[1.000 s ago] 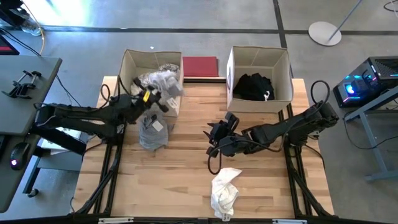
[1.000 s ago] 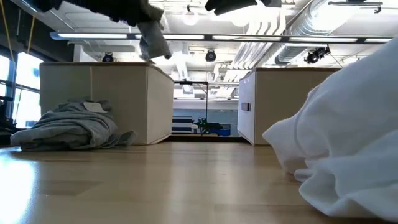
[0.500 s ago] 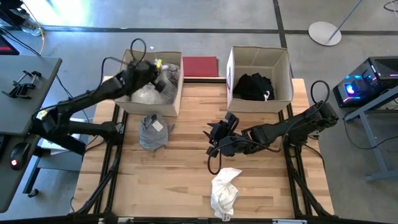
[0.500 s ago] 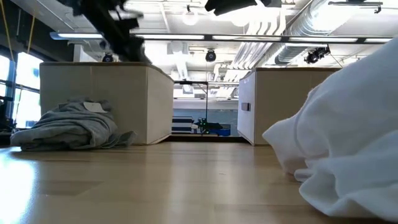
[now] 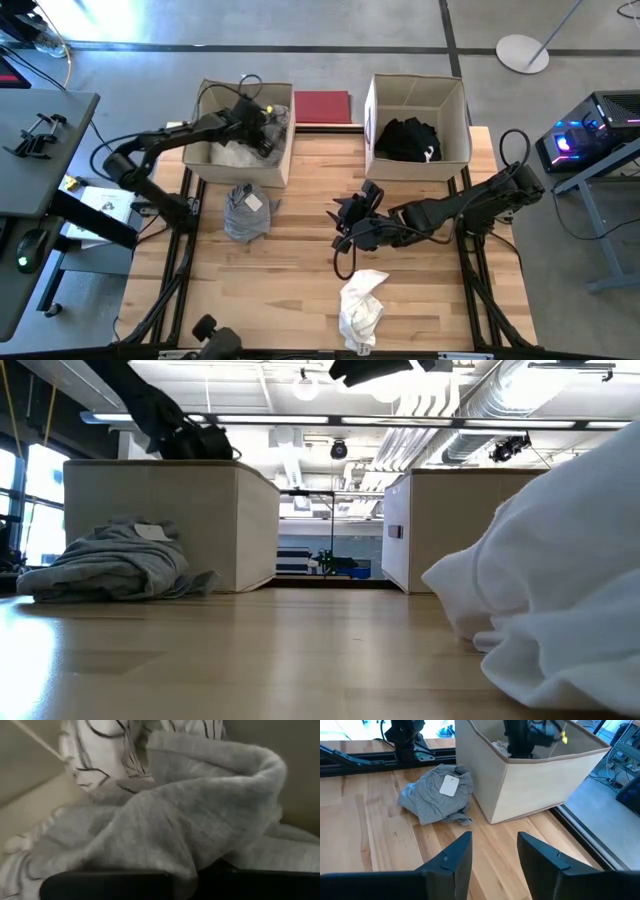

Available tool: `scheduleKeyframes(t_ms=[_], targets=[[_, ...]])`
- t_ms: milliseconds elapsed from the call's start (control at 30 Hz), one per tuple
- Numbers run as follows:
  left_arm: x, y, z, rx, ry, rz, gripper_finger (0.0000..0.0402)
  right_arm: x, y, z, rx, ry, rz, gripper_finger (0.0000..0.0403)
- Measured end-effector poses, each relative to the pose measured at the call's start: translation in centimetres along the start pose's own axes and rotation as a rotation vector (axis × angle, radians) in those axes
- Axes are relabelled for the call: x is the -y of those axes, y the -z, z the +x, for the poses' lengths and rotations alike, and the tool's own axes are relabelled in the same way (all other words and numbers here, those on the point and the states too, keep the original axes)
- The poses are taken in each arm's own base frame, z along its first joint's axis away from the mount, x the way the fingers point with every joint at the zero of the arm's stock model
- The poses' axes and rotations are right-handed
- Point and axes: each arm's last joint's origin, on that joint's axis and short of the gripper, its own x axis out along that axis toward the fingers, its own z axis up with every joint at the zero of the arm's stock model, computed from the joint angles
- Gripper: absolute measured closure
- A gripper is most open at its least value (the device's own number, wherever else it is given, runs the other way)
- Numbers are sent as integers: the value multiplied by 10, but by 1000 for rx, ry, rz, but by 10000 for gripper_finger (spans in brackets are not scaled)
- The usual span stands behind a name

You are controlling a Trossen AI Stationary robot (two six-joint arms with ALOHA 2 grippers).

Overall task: Sort clothes
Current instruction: Put the gray shorts into the left laundry organizer

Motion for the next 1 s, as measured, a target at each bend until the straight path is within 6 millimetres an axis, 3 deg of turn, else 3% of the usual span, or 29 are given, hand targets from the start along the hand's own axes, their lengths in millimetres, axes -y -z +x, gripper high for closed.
scheduleKeyframes(t_ms=[167,333,667,833,1000], targets=[[0,0,12,-9,-33,-5,391,0,0,0,-2,-2,0,258],[-1,-4,7,27,-44,34,345,0,0,0,-2,-3,0,258],[-4,-28,-48,73,-43,51,240,2,2,5,-18,9,-7,258],[-5,-33,-71,136,-50,42,225,3,5,14,-42,24,-19,258],[-5,-35,-72,160,-57,81,233,2,8,19,-57,28,-27,258]])
